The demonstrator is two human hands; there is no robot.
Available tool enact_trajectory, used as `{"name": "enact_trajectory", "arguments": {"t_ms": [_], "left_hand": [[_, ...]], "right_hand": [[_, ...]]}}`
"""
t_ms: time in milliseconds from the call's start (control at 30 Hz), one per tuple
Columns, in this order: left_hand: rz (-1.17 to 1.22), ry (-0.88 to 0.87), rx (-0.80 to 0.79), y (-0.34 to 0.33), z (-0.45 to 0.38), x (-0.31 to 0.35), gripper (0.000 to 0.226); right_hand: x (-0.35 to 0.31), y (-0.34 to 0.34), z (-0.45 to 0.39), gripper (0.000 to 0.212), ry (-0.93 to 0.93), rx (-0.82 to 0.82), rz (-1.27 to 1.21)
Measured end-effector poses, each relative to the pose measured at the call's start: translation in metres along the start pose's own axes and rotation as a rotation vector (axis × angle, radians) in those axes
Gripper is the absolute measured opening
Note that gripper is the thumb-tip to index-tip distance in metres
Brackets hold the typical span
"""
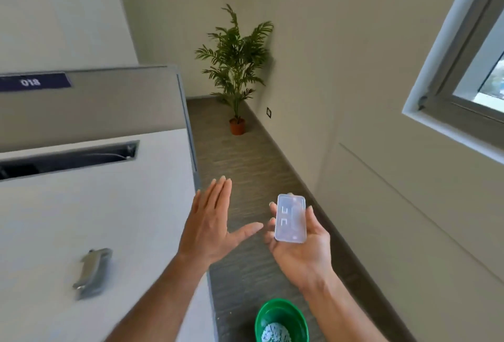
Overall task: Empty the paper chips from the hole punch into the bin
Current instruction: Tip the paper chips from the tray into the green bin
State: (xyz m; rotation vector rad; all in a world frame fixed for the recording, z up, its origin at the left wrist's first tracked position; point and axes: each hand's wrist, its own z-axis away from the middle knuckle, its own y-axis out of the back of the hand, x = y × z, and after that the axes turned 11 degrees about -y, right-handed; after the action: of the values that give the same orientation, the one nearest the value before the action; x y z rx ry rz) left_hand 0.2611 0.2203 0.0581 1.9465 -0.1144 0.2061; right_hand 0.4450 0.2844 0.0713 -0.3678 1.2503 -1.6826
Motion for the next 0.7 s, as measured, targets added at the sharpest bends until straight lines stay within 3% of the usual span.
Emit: {"name": "enact_trajectory", "arguments": {"t_ms": [167, 367, 700], "left_hand": [[-0.059, 0.097, 0.016, 0.04, 0.033, -0.046, 0.119], [-0.062, 0.072, -0.017, 0.045, 0.034, -0.076, 0.12], [0.078, -0.096, -0.095, -0.019, 0.012, -0.033, 0.117]], "right_hand": [[0.042, -0.033, -0.002, 0.058, -0.069, -0.029, 0.014], [0.07, -0.042, -0.025, 0.058, -0.047, -0.012, -0.002], [0.044, 0.009, -0.029, 0.06, 0.067, 0.118, -0.049]]}}
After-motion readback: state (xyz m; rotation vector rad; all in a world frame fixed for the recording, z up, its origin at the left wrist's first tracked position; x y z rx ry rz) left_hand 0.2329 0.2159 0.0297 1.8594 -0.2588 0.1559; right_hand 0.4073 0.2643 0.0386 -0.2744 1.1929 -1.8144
